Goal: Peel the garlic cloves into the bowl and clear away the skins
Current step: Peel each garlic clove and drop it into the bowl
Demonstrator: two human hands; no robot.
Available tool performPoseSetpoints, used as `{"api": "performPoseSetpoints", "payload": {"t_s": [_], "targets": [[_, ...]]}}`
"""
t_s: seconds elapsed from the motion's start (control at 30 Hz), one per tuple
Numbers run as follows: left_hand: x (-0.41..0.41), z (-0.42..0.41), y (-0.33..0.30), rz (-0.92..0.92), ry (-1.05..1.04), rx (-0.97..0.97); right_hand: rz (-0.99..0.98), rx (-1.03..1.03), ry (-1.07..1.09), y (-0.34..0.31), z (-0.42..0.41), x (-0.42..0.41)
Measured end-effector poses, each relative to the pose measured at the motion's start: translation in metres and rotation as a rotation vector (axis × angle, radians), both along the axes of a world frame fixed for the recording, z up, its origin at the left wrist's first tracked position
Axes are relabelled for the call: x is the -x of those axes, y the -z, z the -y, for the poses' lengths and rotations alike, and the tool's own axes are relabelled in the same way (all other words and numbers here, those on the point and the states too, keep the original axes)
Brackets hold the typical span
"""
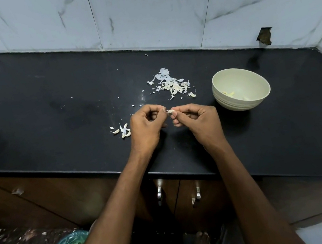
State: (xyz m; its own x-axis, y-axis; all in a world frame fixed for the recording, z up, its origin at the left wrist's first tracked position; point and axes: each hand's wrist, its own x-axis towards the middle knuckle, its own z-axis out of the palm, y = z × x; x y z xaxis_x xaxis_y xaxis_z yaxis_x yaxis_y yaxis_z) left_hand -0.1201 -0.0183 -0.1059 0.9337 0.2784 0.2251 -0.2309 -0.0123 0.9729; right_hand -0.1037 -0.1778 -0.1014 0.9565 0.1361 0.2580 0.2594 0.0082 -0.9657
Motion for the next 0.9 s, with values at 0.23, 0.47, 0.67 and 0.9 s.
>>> {"api": "performPoseSetpoints", "payload": {"t_s": [0.23,0.47,0.67,0.9], "targets": [[-0.0009,0.0013,0.0,-0.023,0.072,0.093,-0.012,-0.044,0.014,-0.0001,-0.0017,-0.0015],[-0.0025,-0.0046,-0.0006,-0.055,0.254,0.241,-0.008,-0.048,0.04,0.0024,0.0001,-0.0038],[-0.0027,-0.0043,0.0007,-0.026,0.177,0.153,0.004,-0.001,0.013,0.0022,-0.0003,-0.0035],[-0.0021,-0.002,0.0014,-0.016,0.086,0.048,0.054,0.185,0.051,0.0062,-0.0009,-0.0037]]}}
